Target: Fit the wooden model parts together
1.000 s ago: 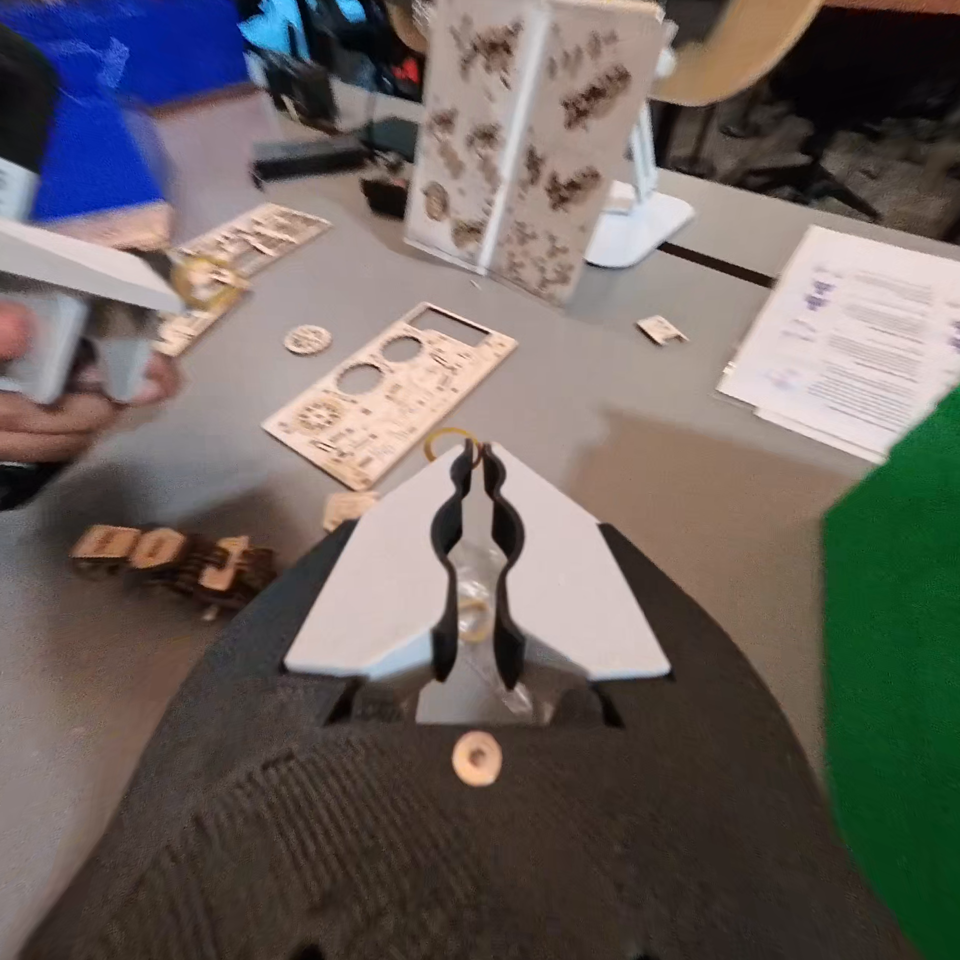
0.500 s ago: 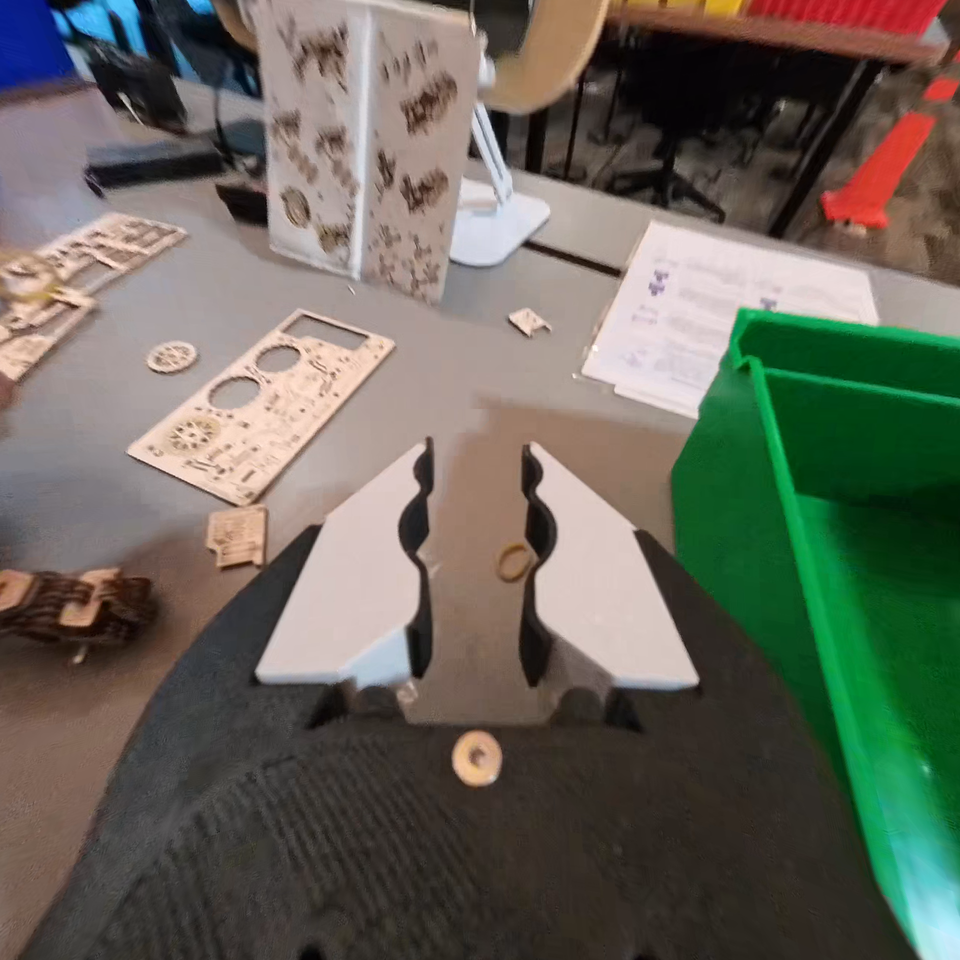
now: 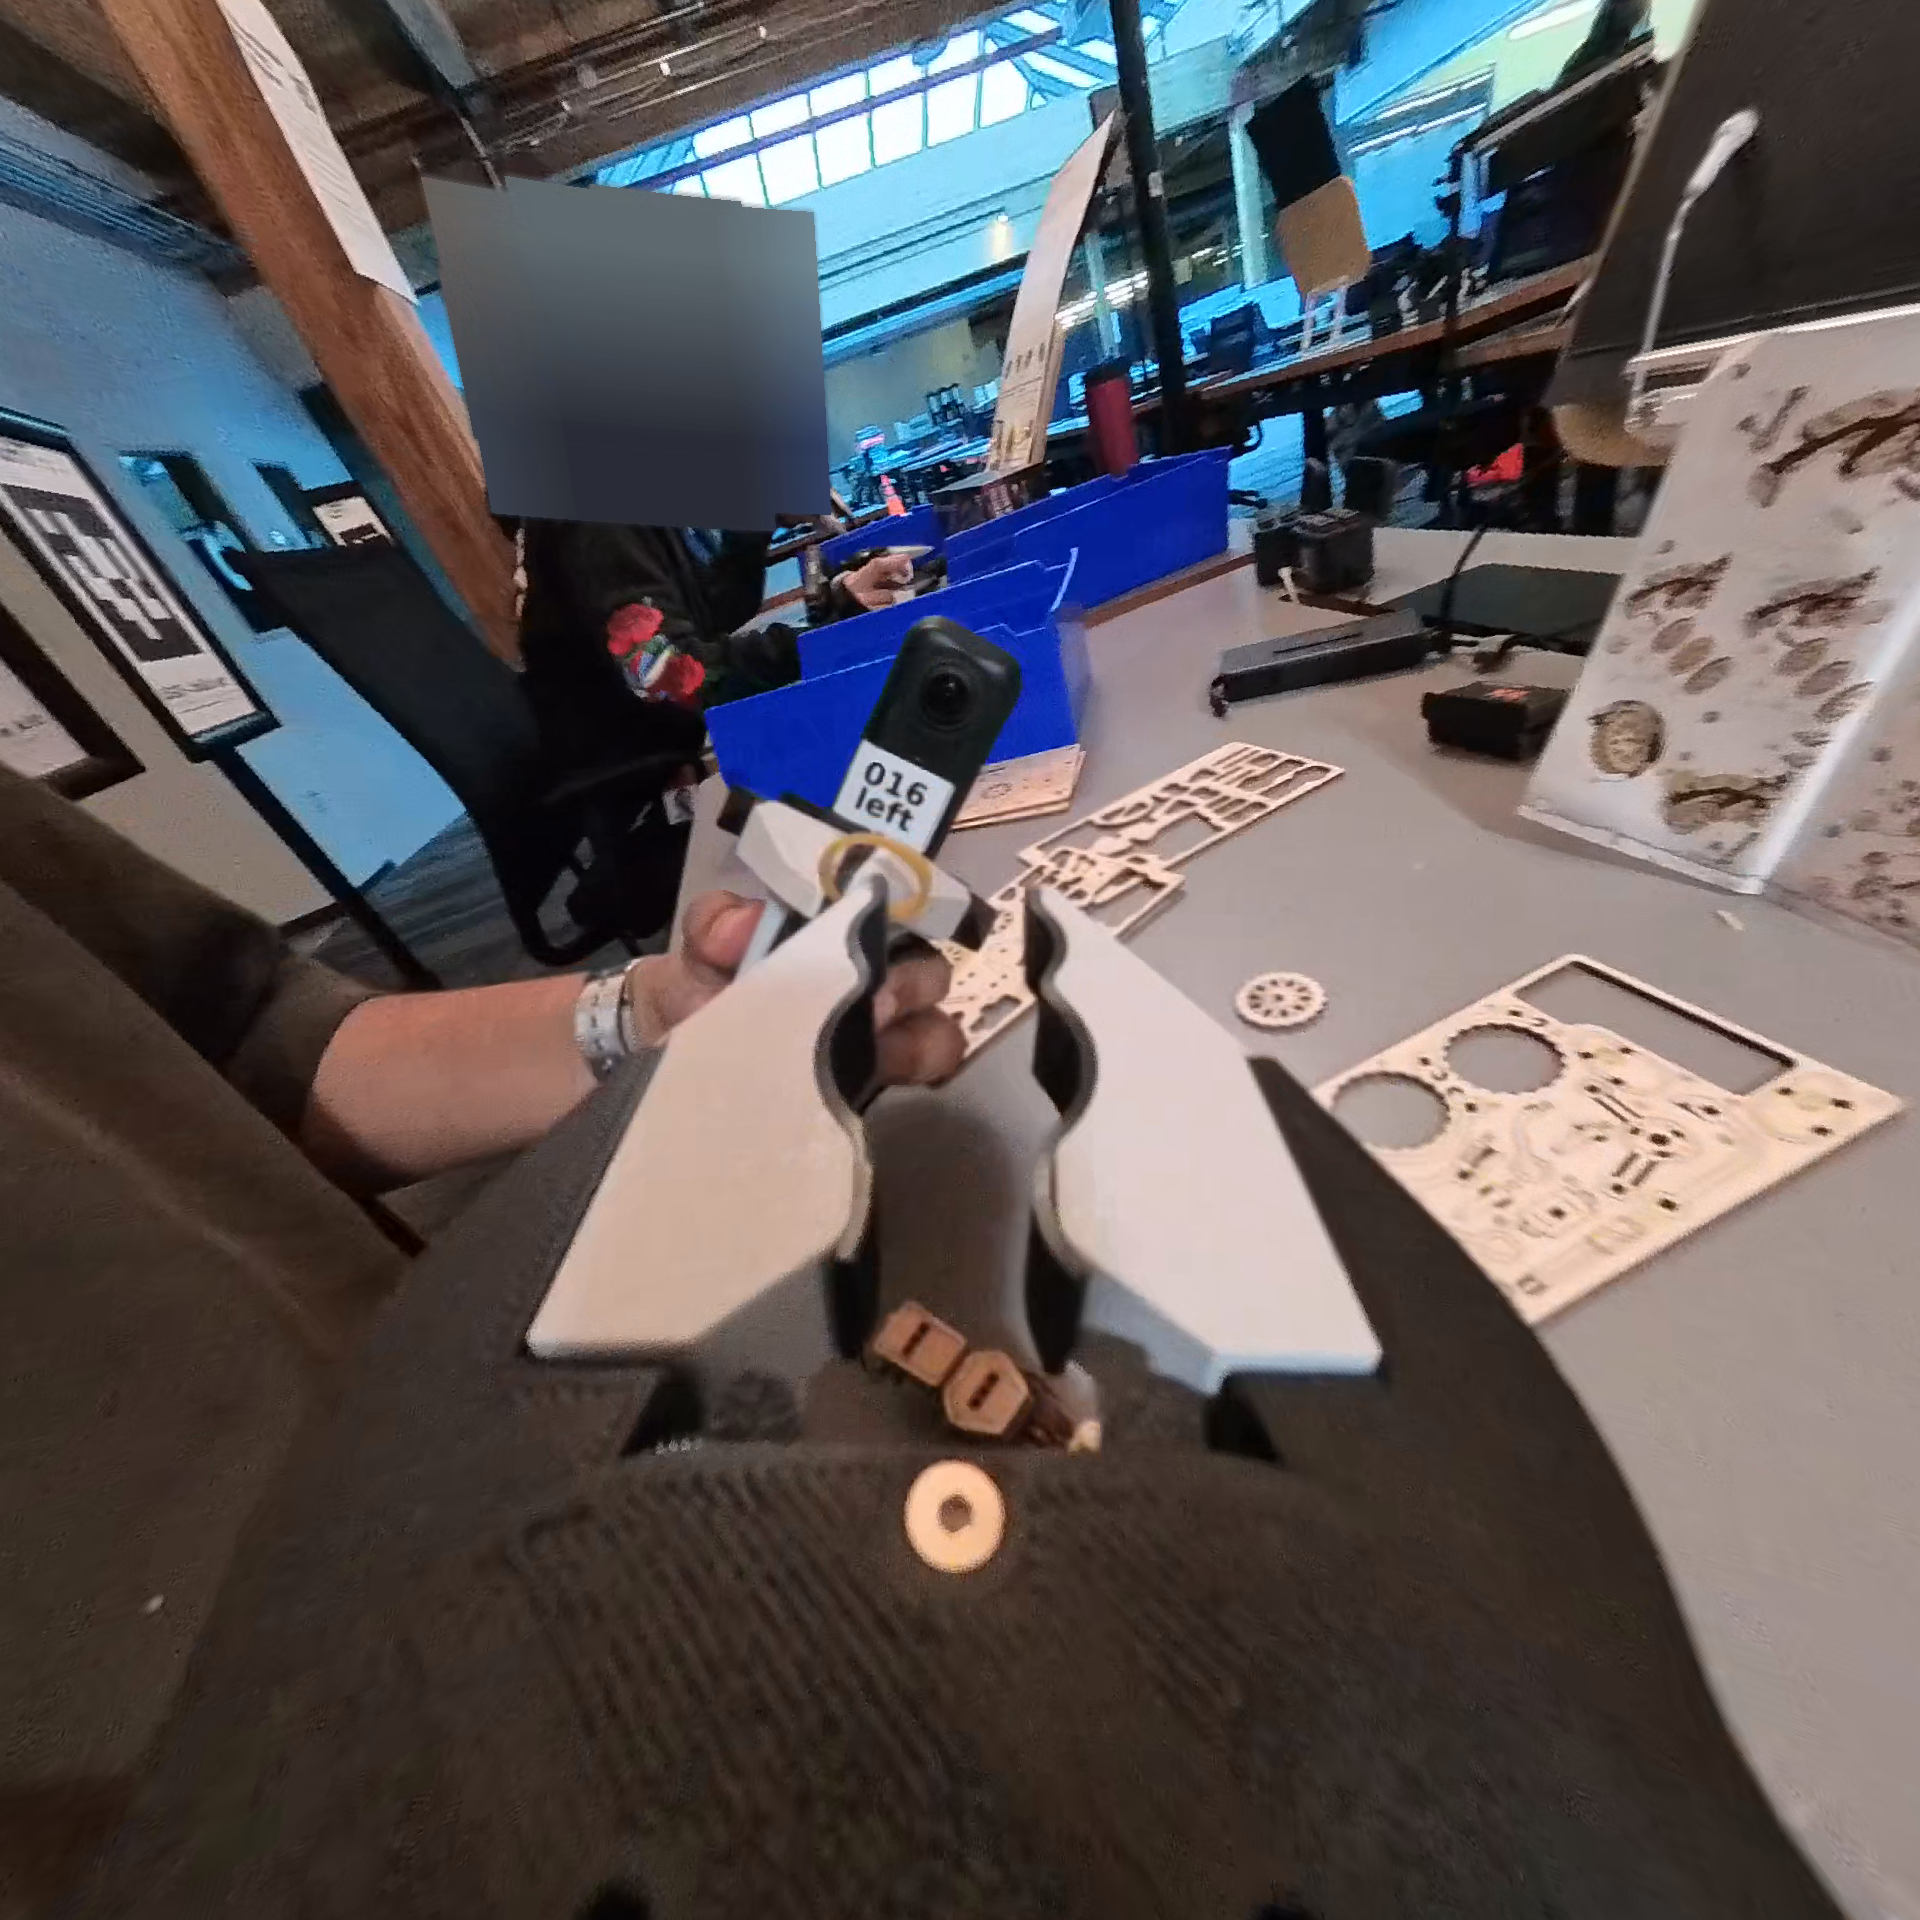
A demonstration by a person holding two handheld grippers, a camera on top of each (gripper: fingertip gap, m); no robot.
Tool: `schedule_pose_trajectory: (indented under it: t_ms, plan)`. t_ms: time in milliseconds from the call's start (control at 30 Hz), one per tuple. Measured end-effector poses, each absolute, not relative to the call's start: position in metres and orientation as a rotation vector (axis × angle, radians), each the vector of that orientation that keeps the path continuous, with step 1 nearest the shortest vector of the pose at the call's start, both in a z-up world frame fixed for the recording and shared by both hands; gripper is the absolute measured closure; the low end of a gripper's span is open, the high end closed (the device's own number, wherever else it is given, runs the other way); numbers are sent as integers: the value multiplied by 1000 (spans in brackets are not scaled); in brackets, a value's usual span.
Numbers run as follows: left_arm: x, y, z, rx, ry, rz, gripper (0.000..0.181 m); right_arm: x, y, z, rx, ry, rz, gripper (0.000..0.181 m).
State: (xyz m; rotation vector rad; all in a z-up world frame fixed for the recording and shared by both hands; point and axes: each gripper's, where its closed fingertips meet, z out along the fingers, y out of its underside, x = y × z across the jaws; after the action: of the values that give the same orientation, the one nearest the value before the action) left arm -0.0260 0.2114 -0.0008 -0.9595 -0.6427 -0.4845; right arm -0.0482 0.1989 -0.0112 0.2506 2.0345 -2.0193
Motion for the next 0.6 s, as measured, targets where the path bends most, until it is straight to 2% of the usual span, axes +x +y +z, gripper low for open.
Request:
schedule_pose_trajectory:
  t_ms: [33,167,533,600]
  plan:
    - [-24,210,-1,-958,-644,-476,181,-43,195,-11,230,2015,-1996,164]
    - [-19,203,-9,-976,-678,-455,181,-34,183,-9,191,1936,-1944,181]
    - [-30,180,-27,-1029,-827,-240,181,-66,180,-23,301,2163,-1949,181]
    - [-34,178,-29,-1028,-853,-206,173,-65,177,-31,293,2235,-1931,181]
